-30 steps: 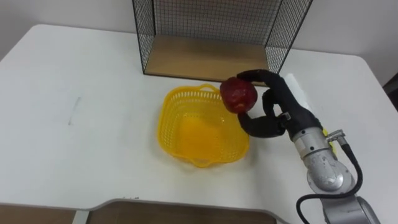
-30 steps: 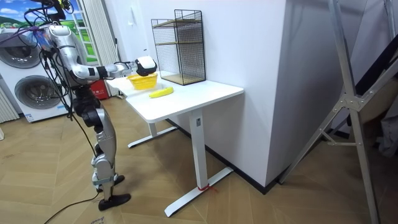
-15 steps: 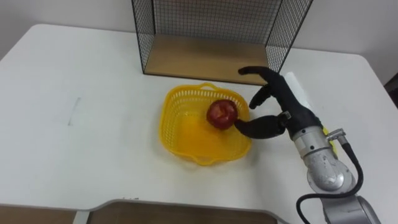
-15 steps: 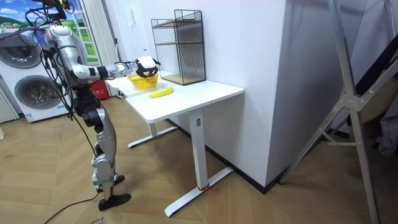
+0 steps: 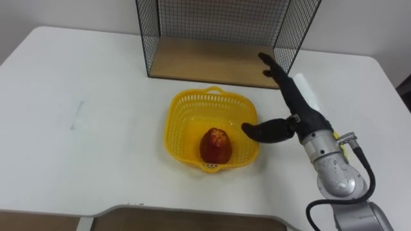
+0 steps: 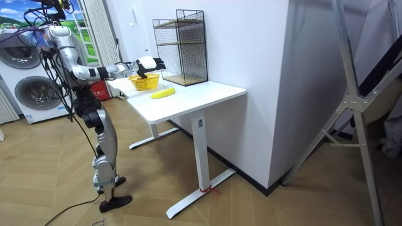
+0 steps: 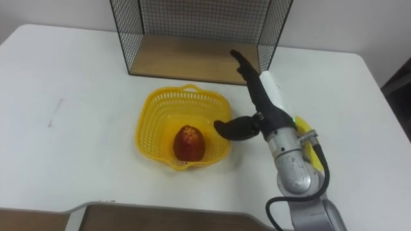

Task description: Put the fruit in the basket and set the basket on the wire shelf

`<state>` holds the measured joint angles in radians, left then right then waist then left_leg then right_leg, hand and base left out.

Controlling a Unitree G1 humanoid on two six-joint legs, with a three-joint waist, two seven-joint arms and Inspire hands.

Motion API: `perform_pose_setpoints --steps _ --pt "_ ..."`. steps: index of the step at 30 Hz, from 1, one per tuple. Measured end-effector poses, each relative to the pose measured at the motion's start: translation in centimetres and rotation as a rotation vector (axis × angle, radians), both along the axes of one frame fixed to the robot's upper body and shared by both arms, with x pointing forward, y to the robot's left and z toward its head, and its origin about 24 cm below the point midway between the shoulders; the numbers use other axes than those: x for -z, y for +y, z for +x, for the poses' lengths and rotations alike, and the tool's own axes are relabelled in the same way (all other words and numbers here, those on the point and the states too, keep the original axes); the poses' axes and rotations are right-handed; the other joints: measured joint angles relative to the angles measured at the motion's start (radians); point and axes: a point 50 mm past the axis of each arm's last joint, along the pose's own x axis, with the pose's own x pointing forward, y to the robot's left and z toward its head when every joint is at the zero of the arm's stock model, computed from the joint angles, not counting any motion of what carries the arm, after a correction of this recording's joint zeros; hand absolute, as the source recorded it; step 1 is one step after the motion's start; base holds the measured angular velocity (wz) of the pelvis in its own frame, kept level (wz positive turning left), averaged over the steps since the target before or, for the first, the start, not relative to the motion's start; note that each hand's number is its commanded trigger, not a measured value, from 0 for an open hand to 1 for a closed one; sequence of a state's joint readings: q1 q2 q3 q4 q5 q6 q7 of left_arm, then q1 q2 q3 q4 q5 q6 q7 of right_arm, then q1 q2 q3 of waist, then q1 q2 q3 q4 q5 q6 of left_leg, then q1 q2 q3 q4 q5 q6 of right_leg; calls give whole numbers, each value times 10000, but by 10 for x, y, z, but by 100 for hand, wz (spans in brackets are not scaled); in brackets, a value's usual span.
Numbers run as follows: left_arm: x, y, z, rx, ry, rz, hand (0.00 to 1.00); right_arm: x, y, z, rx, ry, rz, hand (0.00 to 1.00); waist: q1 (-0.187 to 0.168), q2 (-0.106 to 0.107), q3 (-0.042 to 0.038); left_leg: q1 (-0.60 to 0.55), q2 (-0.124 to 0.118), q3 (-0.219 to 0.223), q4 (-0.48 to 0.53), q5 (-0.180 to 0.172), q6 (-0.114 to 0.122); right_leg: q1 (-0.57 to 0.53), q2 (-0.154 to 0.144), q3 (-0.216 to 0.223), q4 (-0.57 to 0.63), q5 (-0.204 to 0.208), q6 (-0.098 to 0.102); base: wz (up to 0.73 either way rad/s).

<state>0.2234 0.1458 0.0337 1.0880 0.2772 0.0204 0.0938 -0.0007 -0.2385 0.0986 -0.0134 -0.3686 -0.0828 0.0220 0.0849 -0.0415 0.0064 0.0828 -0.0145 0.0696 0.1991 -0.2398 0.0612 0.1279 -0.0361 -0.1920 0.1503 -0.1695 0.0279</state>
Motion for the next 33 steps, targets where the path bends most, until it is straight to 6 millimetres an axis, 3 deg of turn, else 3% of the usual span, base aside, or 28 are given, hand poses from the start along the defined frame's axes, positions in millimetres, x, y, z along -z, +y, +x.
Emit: perform_pose_setpoints --steps 12,18,29,33 --pt "0 1 -4 -25 54 26 0 6 -10 0 420 459 1947 0 -253 -102 -3 116 -2 -14 38 1 -1 150 -6 -25 1 0 0 0" --pt "-2 4 -8 -200 -82 126 0 -4 -37 1 1828 -308 2158 0 -331 -235 -67 124 1 -10 19 0 -1 153 -3 -125 3 0 0 0" --pt "-4 8 -13 -297 -72 206 0 -15 -69 -3 3924 -1488 2565 0 -534 -186 -20 123 4 85 -42 -1 -1 83 -2 -125 6 0 0 -2" --pt "-5 10 -11 -403 -146 258 0 -6 -82 -3 4884 -1392 2723 0 -569 -177 -19 126 6 93 -71 0 -1 52 4 -65 3 0 0 0"
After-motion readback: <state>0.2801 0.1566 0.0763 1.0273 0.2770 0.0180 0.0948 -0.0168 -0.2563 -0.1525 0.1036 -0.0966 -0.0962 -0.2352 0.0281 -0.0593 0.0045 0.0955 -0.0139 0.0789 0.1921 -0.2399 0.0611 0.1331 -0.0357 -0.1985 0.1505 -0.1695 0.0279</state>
